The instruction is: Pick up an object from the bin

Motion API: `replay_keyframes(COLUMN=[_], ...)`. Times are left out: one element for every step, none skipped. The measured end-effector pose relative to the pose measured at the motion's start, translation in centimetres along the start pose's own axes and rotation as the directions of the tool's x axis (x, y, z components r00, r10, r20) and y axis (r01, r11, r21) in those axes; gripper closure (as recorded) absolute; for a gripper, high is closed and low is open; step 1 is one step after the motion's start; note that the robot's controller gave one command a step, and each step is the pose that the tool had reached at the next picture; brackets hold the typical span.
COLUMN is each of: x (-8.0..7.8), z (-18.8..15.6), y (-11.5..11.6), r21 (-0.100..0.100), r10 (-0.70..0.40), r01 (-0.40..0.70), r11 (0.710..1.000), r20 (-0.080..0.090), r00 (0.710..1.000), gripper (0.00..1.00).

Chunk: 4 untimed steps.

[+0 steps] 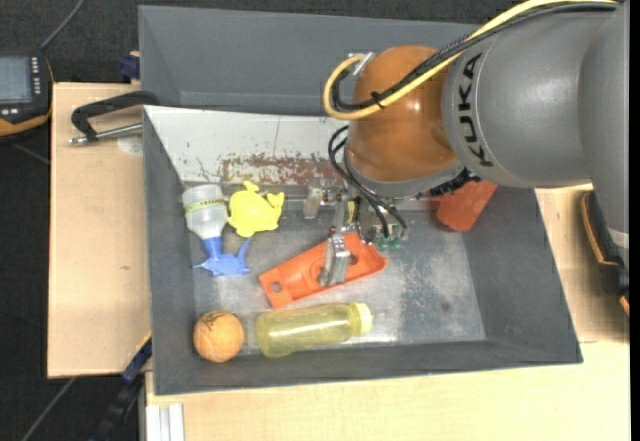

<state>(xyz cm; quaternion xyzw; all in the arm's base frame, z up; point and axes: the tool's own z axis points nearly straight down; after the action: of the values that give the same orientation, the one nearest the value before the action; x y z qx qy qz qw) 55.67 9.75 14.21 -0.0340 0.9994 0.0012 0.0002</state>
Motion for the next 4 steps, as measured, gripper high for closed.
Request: replay_keyframes(x=[-1.0, -1.0, -1.0, -1.4], z=[6.1, 6.1, 1.9, -3.1], y=[-1.4, -1.4, -1.3, -1.4], r21=[-0.002, -0.002, -0.002, -0.003], r10=[0.089, 0.089, 0.079, 0.078], r01=[-0.089, -0.089, -0.079, -0.078], r11=[0.996, 0.996, 0.997, 0.997], r20=[0.004, 0.004, 0.000, 0.012], r00=[0.996, 0.996, 0.997, 0.997], gripper=[1.00, 1.00, 1.00, 1.00])
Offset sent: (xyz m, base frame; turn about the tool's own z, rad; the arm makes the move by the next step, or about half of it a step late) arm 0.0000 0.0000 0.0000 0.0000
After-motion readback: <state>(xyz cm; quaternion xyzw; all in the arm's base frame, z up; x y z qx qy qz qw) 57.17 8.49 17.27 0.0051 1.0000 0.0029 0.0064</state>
